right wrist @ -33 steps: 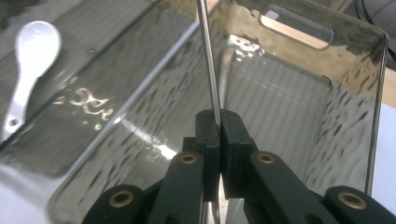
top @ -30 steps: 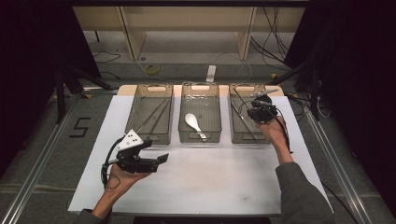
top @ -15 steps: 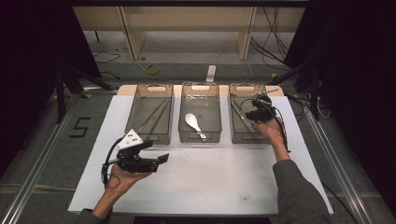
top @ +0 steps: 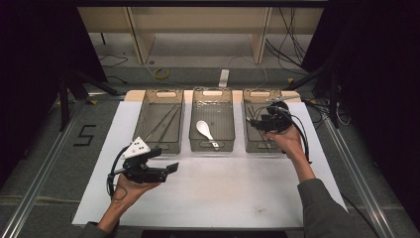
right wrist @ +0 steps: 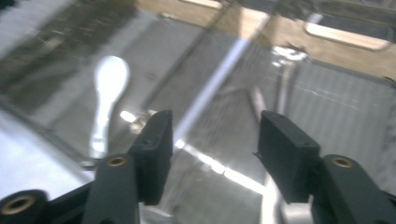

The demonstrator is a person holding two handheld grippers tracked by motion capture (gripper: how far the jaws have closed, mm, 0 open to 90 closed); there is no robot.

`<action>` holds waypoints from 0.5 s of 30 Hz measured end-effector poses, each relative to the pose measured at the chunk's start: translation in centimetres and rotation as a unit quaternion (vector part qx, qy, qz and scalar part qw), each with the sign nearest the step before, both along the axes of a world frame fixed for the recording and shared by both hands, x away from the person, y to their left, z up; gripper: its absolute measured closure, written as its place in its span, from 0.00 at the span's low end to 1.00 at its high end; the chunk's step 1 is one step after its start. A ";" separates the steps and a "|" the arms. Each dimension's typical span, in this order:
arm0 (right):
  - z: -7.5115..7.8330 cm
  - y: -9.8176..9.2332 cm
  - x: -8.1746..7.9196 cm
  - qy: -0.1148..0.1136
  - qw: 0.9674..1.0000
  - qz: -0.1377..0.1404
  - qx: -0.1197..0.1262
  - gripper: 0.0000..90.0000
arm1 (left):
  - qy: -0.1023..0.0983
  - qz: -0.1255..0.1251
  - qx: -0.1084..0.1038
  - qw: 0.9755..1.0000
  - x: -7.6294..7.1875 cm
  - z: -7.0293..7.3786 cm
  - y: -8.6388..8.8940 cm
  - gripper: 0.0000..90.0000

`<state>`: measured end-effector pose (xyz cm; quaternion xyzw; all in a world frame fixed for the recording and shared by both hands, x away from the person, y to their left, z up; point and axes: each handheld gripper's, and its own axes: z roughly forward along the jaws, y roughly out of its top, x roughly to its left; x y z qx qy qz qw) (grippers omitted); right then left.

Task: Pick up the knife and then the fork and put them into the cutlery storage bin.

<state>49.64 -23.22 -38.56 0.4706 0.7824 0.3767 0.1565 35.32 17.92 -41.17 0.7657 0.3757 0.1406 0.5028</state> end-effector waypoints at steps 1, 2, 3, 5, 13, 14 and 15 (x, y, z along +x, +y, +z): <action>0.2 0.2 -0.4 -0.003 1.000 0.005 0.009 0.47 | 0.000 0.000 -0.002 1.000 0.0 0.0 0.0 0.18; 0.5 0.4 -0.7 -0.005 1.000 0.011 0.019 0.45 | 0.001 -0.001 -0.002 1.000 0.0 0.0 0.1 0.18; 0.7 0.6 -1.1 -0.008 0.999 0.015 0.027 0.44 | 0.001 -0.001 -0.004 1.000 0.0 0.0 0.1 0.18; 0.9 1.1 -1.9 -0.014 0.999 0.026 0.038 0.42 | 0.002 -0.001 -0.006 1.000 0.0 0.0 0.1 0.18; 1.0 1.7 -5.6 -0.039 0.995 0.056 0.068 0.37 | 0.003 0.000 -0.019 1.000 0.0 0.1 0.3 0.17; 0.9 1.7 -6.2 -0.045 0.994 0.061 0.074 0.36 | 0.004 0.000 -0.021 1.000 0.0 0.1 0.3 0.17; 0.9 1.6 -6.6 -0.046 0.994 0.065 0.076 0.36 | 0.004 0.000 -0.021 1.000 0.1 0.1 0.3 0.17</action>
